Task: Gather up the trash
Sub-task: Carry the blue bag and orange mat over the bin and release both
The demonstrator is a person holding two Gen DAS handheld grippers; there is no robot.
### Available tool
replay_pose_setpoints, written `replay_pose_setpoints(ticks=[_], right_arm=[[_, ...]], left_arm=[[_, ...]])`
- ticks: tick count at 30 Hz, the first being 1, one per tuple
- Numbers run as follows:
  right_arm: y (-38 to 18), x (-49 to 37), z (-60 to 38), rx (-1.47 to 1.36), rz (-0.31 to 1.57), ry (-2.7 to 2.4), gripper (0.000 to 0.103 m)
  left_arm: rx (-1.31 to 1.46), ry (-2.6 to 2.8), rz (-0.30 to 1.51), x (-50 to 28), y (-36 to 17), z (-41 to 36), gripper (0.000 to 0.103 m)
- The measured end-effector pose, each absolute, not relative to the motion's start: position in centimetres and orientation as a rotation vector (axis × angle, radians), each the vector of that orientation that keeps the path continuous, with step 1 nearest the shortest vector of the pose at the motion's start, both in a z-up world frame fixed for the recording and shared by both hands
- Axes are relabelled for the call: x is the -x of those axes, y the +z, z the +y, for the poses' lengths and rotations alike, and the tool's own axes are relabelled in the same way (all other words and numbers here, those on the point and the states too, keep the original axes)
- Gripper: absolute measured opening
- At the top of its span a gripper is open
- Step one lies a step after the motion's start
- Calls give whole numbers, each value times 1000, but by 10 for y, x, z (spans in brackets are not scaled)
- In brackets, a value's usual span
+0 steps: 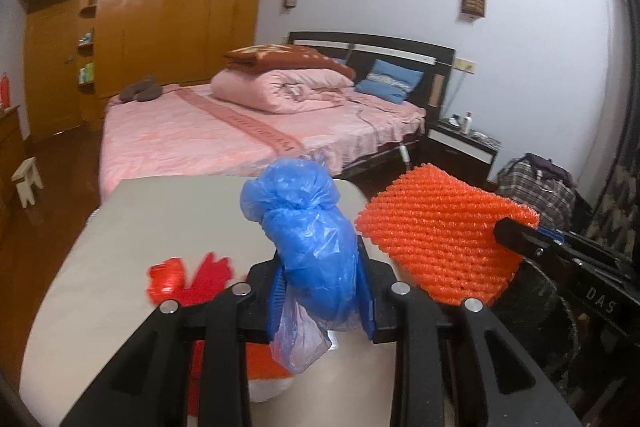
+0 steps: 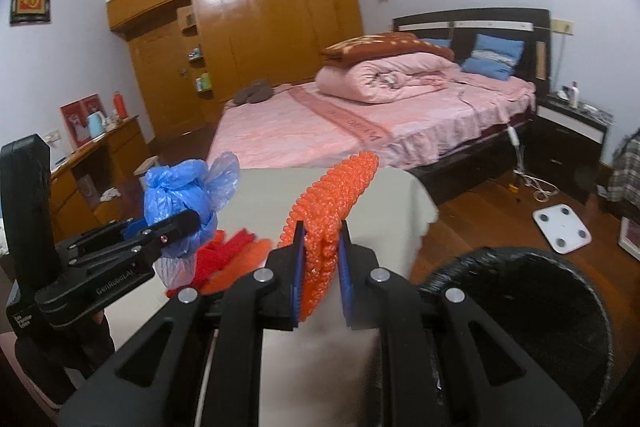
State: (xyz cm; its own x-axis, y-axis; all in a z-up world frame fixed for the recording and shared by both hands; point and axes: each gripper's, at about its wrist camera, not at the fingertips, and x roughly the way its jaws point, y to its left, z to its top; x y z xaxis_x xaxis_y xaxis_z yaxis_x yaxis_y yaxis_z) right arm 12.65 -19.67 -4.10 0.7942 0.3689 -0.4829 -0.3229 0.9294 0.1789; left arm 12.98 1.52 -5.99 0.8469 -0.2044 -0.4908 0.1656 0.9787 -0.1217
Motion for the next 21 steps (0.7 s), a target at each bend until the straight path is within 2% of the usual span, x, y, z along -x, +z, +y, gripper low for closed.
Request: replay_pose_setpoints(ticks=[21], right_arm=[[-74,-85,-321,-123,576,76,14]], left_arm=[[15,-484,549,-134,-72,-119,30]])
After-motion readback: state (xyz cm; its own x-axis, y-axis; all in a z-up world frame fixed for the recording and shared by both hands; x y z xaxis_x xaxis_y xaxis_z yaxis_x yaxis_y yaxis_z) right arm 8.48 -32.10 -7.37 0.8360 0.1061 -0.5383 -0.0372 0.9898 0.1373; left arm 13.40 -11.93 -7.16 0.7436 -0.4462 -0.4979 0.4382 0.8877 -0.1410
